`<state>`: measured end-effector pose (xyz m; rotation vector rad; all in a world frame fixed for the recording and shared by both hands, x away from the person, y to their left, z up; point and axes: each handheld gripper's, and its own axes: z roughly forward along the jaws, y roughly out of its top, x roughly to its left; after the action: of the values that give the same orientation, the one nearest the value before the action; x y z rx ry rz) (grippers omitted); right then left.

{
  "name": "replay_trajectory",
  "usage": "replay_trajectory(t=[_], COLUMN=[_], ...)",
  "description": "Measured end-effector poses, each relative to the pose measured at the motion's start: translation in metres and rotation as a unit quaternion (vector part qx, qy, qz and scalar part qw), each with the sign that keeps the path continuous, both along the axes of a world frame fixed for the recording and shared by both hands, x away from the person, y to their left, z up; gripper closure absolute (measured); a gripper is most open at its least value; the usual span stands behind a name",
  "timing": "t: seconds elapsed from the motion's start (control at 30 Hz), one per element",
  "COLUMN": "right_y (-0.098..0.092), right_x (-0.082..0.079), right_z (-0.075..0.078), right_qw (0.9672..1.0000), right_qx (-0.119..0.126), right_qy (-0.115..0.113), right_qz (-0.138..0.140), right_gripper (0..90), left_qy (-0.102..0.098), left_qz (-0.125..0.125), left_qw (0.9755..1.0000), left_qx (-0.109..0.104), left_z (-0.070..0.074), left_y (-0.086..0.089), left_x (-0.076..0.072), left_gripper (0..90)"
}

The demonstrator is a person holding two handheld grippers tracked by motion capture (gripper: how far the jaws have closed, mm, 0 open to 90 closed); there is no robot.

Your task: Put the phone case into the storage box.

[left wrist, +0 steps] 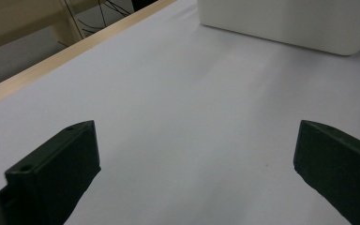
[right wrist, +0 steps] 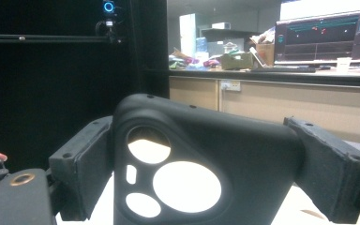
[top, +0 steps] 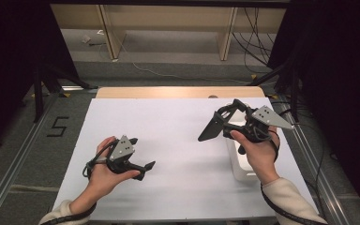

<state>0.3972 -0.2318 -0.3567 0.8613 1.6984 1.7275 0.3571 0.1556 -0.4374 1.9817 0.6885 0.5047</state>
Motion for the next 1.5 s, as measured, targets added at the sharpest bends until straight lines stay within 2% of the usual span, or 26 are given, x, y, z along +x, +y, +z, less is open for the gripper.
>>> replay_trajectory(t=[1.5], right_y=[-0.017], right_x=[0.002], right_z=[0.010], right_qw=[0.9995], right_qx=[0.006], right_qy=[-0.010], right_qz=[-0.030], right_gripper=[14.5], left_qy=[-0.001], left_qz=[0.001], left_qw=[1.0000], left_qx=[-0.004], left_z=[0.000], left_y=[0.001], left_x=[0.000], left_gripper=[0.4])
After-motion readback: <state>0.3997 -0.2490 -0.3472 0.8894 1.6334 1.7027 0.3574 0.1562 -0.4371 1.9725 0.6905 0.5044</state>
